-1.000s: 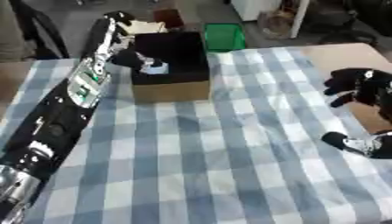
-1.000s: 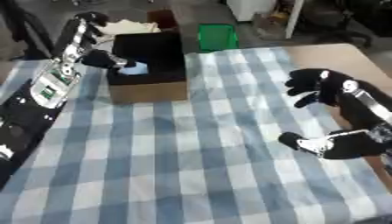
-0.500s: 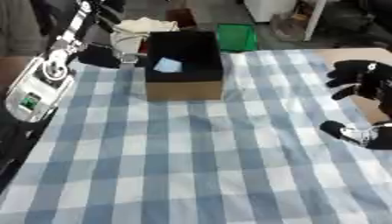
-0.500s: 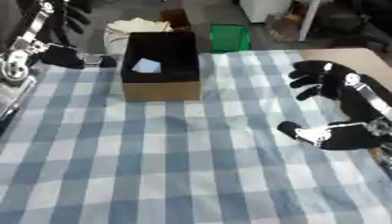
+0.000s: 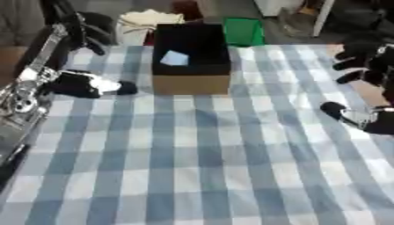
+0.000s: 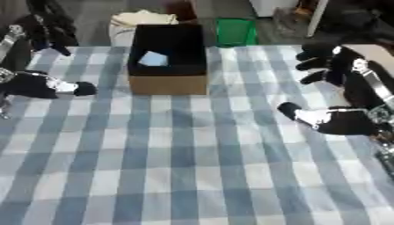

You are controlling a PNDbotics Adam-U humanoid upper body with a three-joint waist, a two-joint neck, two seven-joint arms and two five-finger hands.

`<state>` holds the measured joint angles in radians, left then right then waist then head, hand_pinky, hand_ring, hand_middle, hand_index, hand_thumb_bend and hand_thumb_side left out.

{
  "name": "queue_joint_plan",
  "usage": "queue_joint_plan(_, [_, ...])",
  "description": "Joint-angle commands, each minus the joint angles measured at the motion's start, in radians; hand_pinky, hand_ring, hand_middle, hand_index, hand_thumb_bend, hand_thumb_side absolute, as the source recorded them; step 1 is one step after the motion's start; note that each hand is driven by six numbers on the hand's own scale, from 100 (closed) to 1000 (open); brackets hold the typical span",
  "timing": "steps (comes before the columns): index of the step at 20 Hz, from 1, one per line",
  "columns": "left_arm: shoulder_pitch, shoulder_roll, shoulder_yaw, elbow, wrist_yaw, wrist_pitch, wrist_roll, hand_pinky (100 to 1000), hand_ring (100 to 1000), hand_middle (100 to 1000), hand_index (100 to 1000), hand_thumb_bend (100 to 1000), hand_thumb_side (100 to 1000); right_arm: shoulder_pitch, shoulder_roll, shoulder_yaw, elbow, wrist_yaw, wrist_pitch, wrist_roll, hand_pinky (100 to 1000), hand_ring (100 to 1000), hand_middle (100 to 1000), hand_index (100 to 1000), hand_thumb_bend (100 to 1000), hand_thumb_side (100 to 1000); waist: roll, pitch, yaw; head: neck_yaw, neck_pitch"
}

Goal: Pick up objects on the table and place them in the box.

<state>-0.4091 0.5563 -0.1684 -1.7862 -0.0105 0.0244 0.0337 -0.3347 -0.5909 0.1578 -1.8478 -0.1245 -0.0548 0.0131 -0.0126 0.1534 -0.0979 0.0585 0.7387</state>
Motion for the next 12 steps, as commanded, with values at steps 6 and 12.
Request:
queue_joint_plan(6, [0.081,-0.071,0.048,-0.042,-0.063,-0.032,-0.021,573,633,654,774,1000,234,-0.007,0.004,-0.02,-0.013,0.01,0.001,-0.033,661,768,746,847,556,100,0.002,-0.007,0.002,-0.013,0.031])
queue_joint_plan(12, [0.106,-0.089,0.055,-0.025,-0.077,-0.04,-0.02,569,624,644,771,1000,232,-0.003,0.004,-0.023,-0.012,0.015,0.002,-0.029,659,765,746,850,555,100,0.001,-0.004,-0.005,-0.02,0.03])
